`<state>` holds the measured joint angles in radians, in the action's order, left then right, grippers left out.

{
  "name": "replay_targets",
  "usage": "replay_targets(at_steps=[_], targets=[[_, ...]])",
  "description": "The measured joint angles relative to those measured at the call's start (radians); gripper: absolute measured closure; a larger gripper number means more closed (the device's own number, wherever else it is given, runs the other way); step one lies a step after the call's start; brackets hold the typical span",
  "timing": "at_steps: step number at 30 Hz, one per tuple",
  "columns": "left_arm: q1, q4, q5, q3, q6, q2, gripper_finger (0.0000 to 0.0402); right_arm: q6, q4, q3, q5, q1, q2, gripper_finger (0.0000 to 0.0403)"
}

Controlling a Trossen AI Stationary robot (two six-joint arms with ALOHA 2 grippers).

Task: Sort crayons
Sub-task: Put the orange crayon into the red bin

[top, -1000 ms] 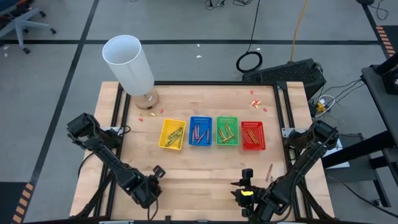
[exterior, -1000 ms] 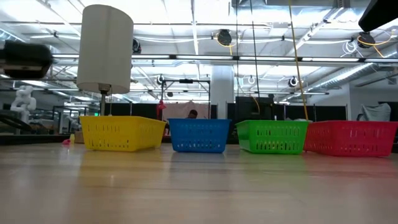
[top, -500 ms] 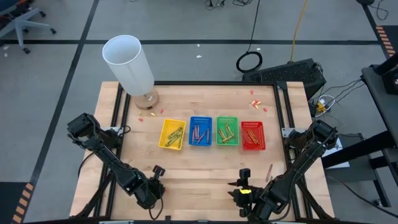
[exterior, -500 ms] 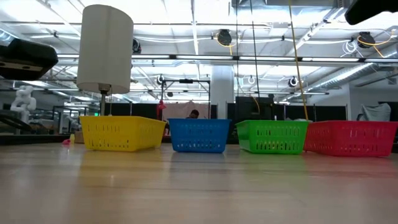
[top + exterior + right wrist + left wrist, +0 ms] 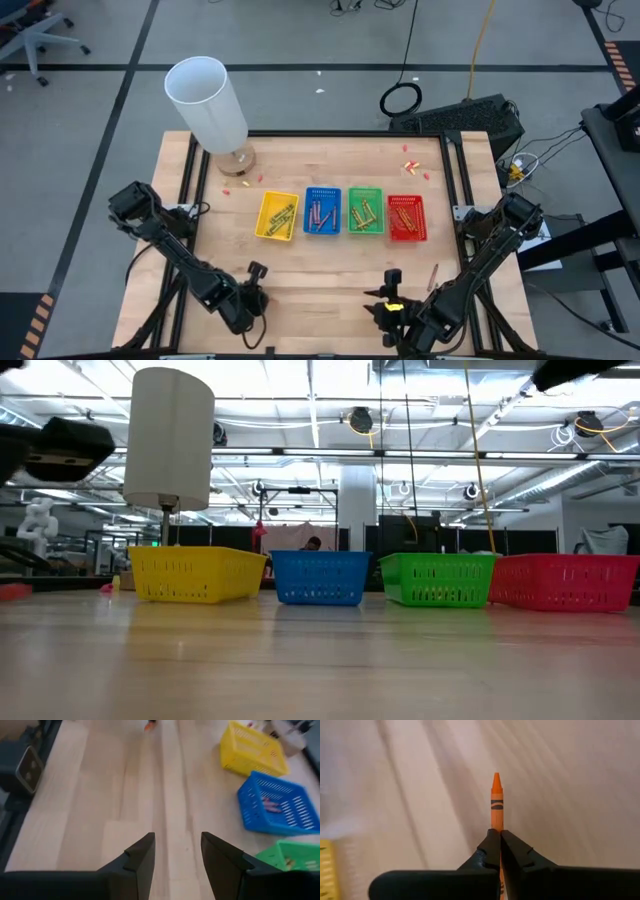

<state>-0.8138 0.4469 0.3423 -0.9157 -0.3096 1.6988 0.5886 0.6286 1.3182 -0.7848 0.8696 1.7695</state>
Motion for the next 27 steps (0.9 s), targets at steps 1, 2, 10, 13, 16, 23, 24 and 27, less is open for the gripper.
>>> replay_targets(at_steps=[1, 2, 10, 13, 16, 23, 24, 27], targets=[[0.003, -0.001, 0.014, 0.0, 0.0, 0.0, 0.04, -0.003, -0.005, 0.0, -0.018, 0.0, 0.0, 0.0259], [0.007, -0.005, 0.026, 0.0, 0.0, 0.0, 0.04, -0.003, -0.008, 0.0, -0.034, 0.0, 0.0, 0.0259], [0.016, -0.059, 0.044, 0.0, 0.001, -0.001, 0.04, -0.032, -0.048, 0.0, -0.079, -0.018, 0.0, 0.0259], [0.016, -0.068, 0.062, 0.0, 0.001, -0.001, 0.04, -0.047, -0.071, 0.0, -0.079, -0.033, 0.0, 0.0259], [0.016, -0.071, 0.106, 0.0, 0.001, -0.001, 0.04, -0.063, -0.101, 0.0, -0.079, -0.054, 0.0, 0.0259], [0.016, -0.087, 0.228, -0.001, 0.001, -0.001, 0.04, -0.015, -0.11, 0.0, -0.08, -0.102, 0.012, 0.0259], [0.016, -0.094, 0.252, 0.0, 0.001, -0.001, 0.04, 0.0, -0.11, 0.0, -0.08, -0.106, 0.021, 0.0259], [0.016, -0.132, 0.328, -0.001, 0.001, -0.001, 0.04, 0.017, -0.125, 0.0, -0.083, -0.124, 0.065, 0.0259]])
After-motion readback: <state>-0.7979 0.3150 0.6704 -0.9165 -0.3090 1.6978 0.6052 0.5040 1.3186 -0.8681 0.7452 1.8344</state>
